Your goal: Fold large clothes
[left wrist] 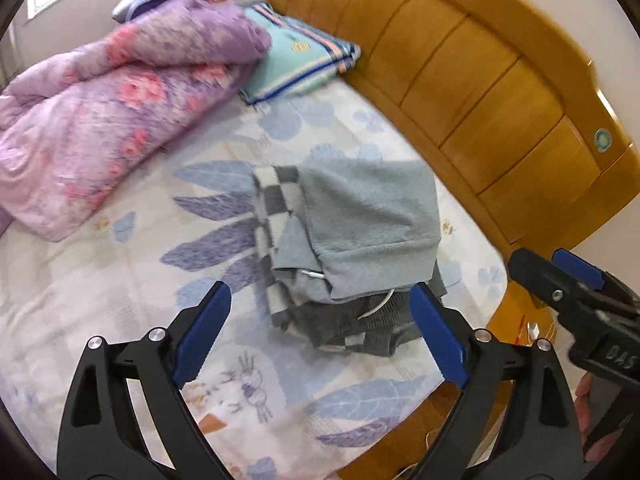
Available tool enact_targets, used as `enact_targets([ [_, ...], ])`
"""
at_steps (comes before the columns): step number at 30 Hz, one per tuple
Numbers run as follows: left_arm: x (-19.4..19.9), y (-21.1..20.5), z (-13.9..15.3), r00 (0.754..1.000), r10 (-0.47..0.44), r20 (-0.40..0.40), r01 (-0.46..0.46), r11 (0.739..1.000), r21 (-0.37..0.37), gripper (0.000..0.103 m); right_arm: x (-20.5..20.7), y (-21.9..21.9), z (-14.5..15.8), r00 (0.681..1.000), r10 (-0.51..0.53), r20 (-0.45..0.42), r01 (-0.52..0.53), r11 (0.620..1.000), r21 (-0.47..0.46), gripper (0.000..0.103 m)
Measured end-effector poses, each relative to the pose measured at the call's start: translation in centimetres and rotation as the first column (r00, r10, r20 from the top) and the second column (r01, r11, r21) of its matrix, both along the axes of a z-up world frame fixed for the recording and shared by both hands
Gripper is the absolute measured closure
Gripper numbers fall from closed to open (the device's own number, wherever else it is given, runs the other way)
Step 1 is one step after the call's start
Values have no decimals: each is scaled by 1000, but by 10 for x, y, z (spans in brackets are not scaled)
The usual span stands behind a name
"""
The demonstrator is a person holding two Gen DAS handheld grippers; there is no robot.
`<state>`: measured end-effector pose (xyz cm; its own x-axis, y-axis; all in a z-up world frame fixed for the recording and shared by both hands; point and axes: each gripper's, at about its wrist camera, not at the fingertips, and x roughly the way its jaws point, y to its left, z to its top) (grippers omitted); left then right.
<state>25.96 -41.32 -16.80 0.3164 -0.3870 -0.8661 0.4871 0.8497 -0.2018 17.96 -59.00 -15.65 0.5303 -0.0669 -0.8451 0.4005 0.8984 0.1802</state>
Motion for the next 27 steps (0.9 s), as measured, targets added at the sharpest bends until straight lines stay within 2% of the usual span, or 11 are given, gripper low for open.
enact_targets([
  [3, -26, 32, 40, 994, 15, 112, -14, 1000, -9, 12, -22, 31, 28, 999, 9, 43, -5, 997, -81, 8],
  [5, -44, 53, 63, 983, 18, 182, -20, 1000, 7, 12, -33, 48, 42, 998, 19, 60, -13, 995, -100, 8],
  [8, -73, 85, 95, 968, 10, 251, -13, 1000, 13, 12, -54, 76, 65, 994, 28, 109, -17, 994, -106, 8],
  [11, -101, 123, 125, 955, 31, 294, -20, 999, -39, 11, -77, 110, 86, 988, 39, 150, -21, 993, -117, 8],
  [15, -130, 174, 151, 947, 72, 312, -35, 992, -121, 10, -105, 152, 109, 978, 47, 202, -23, 992, -120, 8],
  [19, -148, 224, 162, 961, 126, 247, -80, 979, -187, 10, -130, 193, 122, 973, 50, 227, -25, 993, -113, 8],
  [21, -157, 243, 165, 957, 148, 251, -112, 982, -151, 10, -144, 214, 125, 970, 54, 238, -26, 993, -119, 8],
  [24, -172, 261, 167, 937, 149, 317, -139, 989, -53, 10, -157, 239, 127, 966, 53, 252, -24, 993, -117, 8],
  [26, -180, 273, 165, 935, 142, 325, -149, 989, -4, 10, -164, 254, 127, 965, 53, 255, -25, 994, -111, 8],
  [27, -183, 280, 164, 936, 147, 318, -154, 988, -5, 10, -166, 262, 127, 965, 57, 257, -28, 993, -115, 8],
])
